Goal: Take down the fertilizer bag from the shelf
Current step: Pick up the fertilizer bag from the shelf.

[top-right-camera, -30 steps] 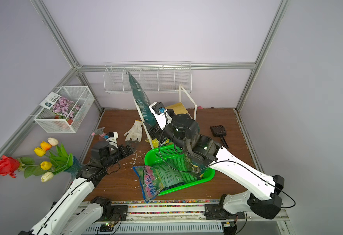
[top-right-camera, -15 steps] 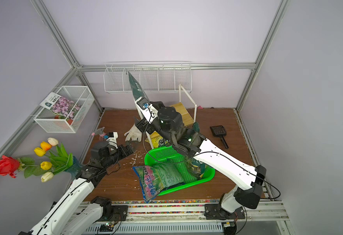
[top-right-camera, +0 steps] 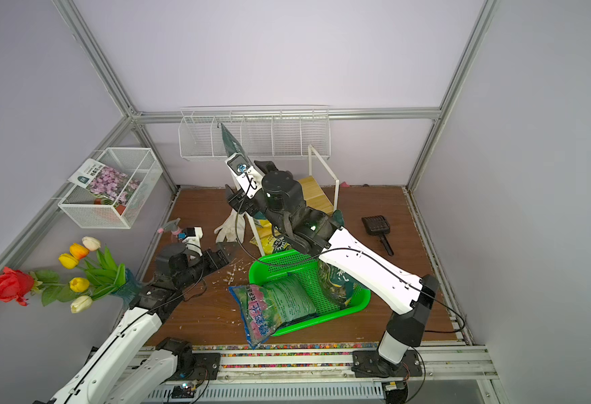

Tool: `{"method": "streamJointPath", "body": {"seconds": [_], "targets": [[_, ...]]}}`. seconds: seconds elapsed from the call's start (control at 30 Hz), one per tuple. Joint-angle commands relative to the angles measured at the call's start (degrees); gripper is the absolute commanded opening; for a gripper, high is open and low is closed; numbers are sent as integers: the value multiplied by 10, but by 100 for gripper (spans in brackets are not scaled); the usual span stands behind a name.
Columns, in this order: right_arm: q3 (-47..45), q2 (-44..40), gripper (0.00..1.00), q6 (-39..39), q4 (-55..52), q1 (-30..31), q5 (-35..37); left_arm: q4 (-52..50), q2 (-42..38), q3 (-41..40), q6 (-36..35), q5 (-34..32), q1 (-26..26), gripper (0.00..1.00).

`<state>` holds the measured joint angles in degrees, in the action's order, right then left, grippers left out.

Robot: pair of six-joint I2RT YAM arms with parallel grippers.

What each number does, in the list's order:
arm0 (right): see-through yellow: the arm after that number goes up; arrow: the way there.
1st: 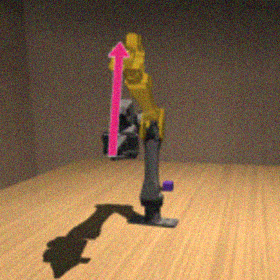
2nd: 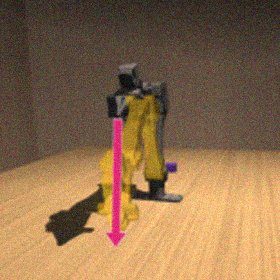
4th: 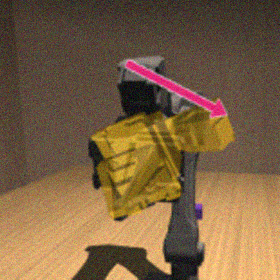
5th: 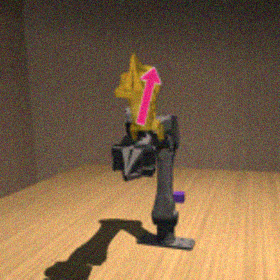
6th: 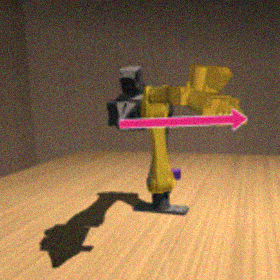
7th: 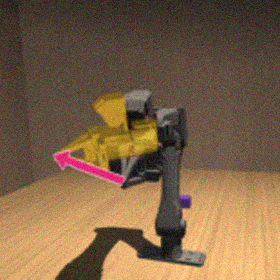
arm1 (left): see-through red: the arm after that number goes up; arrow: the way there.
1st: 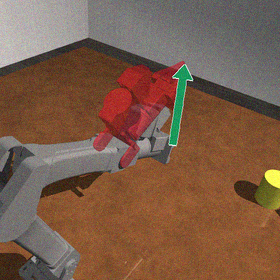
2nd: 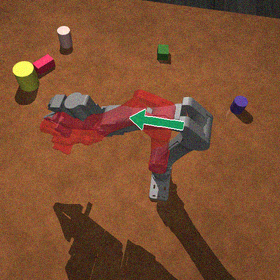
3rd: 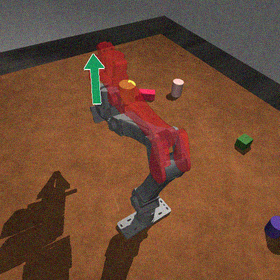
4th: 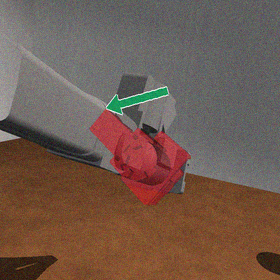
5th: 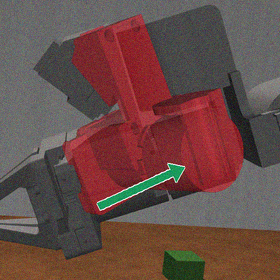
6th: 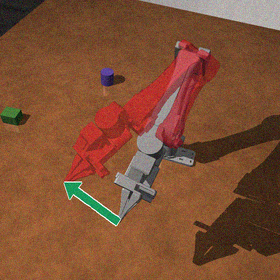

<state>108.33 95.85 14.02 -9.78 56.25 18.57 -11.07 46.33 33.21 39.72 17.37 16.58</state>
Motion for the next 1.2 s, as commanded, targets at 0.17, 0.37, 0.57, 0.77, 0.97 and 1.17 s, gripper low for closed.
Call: {"method": "streamJointPath", "body": {"seconds": [0.17, 0.37, 0.57, 0.77, 0.97, 1.17], "targets": [[14, 8, 87, -12, 12, -8, -30, 0, -3, 5, -16, -3, 2, 100], [22, 17, 75, -15, 8, -8, -35, -4, -6, 4, -16, -4, 3, 100], [29, 24, 60, -17, 5, -8, -37, -9, -9, 3, -18, -6, 3, 100], [32, 26, 40, -17, 5, -8, -38, -9, -12, 1, -18, -6, 3, 100], [37, 28, 16, -18, 3, -10, -36, -9, -12, 0, -18, -6, 3, 100], [53, 37, 0, -20, -10, -12, -40, -11, -14, -2, -19, -6, 3, 100]]}}
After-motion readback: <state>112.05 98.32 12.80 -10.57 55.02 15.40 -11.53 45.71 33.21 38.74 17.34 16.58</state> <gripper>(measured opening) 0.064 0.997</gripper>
